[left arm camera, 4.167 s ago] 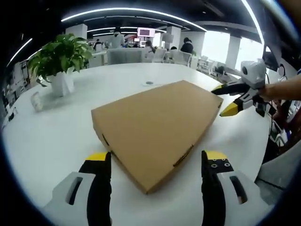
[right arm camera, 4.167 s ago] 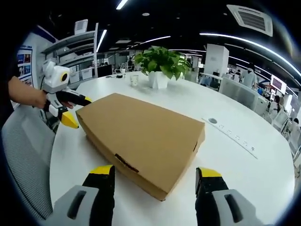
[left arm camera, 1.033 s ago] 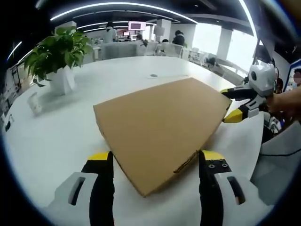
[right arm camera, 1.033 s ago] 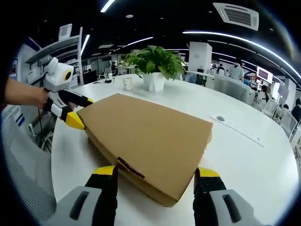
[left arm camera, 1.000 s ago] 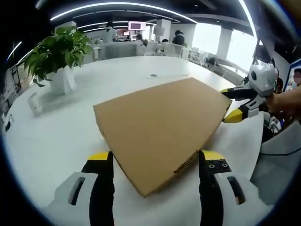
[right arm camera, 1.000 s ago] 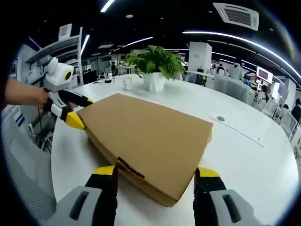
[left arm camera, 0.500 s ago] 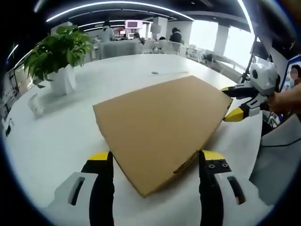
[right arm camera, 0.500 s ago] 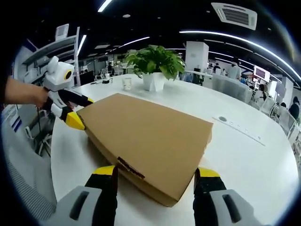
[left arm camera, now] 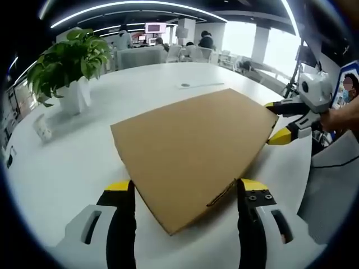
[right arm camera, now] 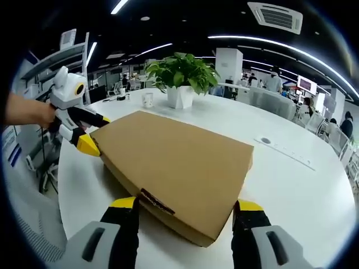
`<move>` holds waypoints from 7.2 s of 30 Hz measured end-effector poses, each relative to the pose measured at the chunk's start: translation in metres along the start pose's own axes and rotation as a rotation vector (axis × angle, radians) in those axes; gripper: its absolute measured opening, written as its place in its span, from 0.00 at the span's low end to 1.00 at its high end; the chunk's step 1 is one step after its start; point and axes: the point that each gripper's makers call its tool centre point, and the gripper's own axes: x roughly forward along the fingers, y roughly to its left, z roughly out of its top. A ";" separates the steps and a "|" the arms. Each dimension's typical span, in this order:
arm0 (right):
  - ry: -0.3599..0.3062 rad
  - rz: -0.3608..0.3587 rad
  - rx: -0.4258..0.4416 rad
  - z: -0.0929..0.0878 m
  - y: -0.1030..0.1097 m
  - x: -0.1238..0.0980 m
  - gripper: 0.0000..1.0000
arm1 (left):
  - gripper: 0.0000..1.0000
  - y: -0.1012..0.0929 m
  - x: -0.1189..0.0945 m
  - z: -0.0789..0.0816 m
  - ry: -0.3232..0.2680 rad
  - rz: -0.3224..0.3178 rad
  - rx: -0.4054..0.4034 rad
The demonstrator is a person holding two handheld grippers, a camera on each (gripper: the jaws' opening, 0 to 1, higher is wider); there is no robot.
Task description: Operate the shoe box by opening the lid, removing the specified soft item, and placing it in the target area until the item is outside and the box remains undamaged.
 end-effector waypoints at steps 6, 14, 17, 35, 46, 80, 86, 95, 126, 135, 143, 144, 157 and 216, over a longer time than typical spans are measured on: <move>0.002 -0.009 0.007 0.001 0.003 0.000 0.65 | 0.73 0.002 -0.001 0.000 0.009 -0.008 0.009; 0.008 -0.022 0.015 0.003 0.008 0.003 0.64 | 0.74 0.008 -0.001 -0.001 0.016 -0.006 0.027; 0.012 -0.025 0.017 0.004 0.010 0.004 0.64 | 0.74 0.010 -0.002 -0.001 0.019 -0.007 0.030; 0.014 -0.043 0.029 0.007 0.019 0.008 0.64 | 0.74 0.023 -0.004 -0.003 0.033 -0.023 0.048; 0.012 -0.065 0.045 0.007 0.025 0.008 0.64 | 0.75 0.028 -0.004 -0.003 0.056 -0.037 0.071; -0.036 -0.049 -0.017 0.010 0.023 0.000 0.63 | 0.74 0.031 -0.010 -0.010 -0.012 0.016 0.049; -0.049 -0.033 -0.054 0.012 0.022 -0.001 0.62 | 0.74 0.032 -0.011 -0.010 -0.039 0.042 0.033; -0.057 -0.012 -0.065 0.006 0.015 -0.004 0.61 | 0.72 0.030 -0.012 -0.010 -0.072 0.057 0.023; -0.055 0.039 -0.048 0.000 0.020 -0.005 0.48 | 0.70 0.027 -0.012 -0.010 -0.089 0.069 -0.001; -0.055 0.041 -0.035 0.003 0.021 -0.009 0.47 | 0.70 0.027 -0.014 -0.008 -0.093 0.069 -0.009; -0.063 0.042 -0.027 0.007 0.022 -0.012 0.47 | 0.71 0.025 -0.017 -0.004 -0.102 0.067 -0.014; -0.064 0.042 -0.026 0.008 0.022 -0.013 0.47 | 0.72 0.025 -0.017 -0.004 -0.104 0.067 -0.016; -0.084 0.047 -0.021 0.015 0.022 -0.019 0.47 | 0.73 0.023 -0.023 0.003 -0.112 0.065 -0.014; -0.212 0.019 -0.081 0.071 -0.005 -0.041 0.29 | 0.68 0.031 -0.050 0.056 -0.203 0.080 0.090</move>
